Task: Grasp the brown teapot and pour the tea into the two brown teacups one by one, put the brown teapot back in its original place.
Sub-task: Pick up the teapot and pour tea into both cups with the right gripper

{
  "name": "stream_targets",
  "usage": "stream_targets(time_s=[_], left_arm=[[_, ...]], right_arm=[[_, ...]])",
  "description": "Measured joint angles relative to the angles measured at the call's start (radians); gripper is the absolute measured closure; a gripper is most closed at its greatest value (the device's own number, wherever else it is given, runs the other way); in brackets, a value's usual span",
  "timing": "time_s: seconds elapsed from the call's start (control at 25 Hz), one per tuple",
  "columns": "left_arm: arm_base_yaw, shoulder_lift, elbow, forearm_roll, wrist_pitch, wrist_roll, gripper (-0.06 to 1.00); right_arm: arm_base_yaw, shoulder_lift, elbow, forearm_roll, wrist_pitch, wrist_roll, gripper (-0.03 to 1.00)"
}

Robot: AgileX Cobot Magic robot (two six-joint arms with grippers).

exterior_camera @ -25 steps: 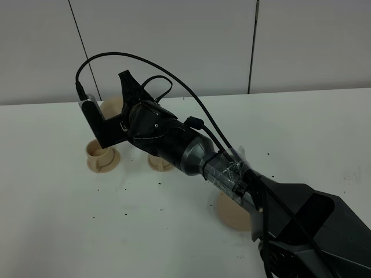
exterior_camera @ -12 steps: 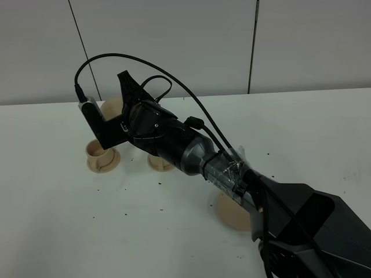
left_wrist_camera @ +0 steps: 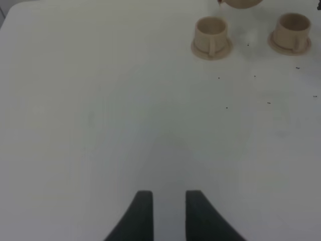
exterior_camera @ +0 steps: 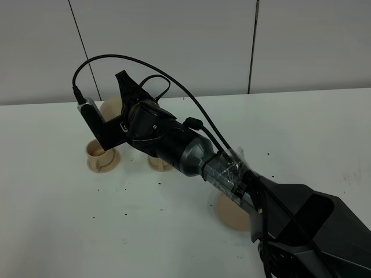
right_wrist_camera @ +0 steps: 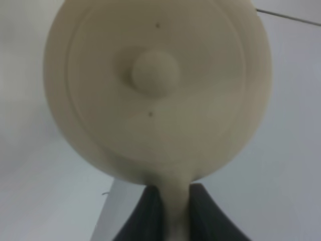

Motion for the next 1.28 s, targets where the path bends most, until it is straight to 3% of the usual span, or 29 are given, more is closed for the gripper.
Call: stream_targets(time_s=[1.28], left_arm=[[0.0, 0.0, 0.0, 0.0, 0.0, 0.0, 0.71]], right_arm=[[0.019, 0.026, 0.0, -0.009, -0.077, -0.038, 0.87]])
